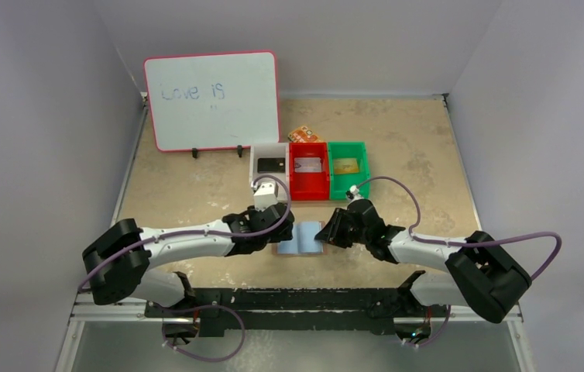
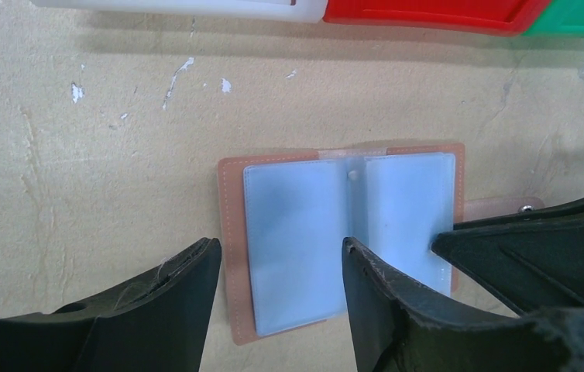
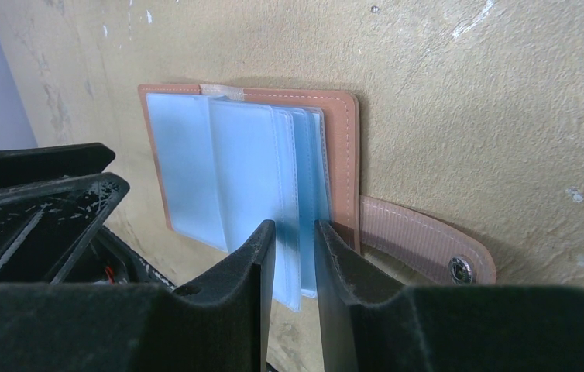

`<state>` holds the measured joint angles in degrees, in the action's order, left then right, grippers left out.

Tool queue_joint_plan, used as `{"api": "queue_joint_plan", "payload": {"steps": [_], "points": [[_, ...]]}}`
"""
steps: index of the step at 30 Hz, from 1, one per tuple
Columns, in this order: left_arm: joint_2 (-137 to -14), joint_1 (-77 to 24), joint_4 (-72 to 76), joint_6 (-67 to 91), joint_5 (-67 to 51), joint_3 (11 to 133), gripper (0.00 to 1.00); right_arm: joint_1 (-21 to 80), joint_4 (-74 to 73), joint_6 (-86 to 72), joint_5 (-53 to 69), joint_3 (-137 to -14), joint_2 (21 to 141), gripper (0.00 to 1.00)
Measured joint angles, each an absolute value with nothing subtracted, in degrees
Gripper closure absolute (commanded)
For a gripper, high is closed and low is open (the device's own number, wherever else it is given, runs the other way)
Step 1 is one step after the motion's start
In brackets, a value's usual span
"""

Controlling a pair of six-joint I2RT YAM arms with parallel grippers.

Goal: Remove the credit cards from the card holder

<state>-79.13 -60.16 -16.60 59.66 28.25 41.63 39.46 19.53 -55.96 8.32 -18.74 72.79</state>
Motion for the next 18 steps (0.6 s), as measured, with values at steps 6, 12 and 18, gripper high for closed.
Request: {"api": "queue_joint_plan", "payload": {"steps": [6, 12, 18], "points": [[-79.72, -61.17, -14.92, 60.05, 27.66, 42.13, 0.42, 39.46, 19.16, -55.94, 8.23, -18.98, 72.79, 0.71], [-83.37, -61.3, -12.97, 62.3, 26.26, 42.09, 0.42, 39.46, 19.14, -55.94, 8.12, -18.98, 72.79, 0.71], [-85.1, -62.08, -13.02, 64.45, 26.65, 41.5, 0.42, 39.46, 19.16, -55.94, 8.1, -18.98, 72.79, 0.71]]}}
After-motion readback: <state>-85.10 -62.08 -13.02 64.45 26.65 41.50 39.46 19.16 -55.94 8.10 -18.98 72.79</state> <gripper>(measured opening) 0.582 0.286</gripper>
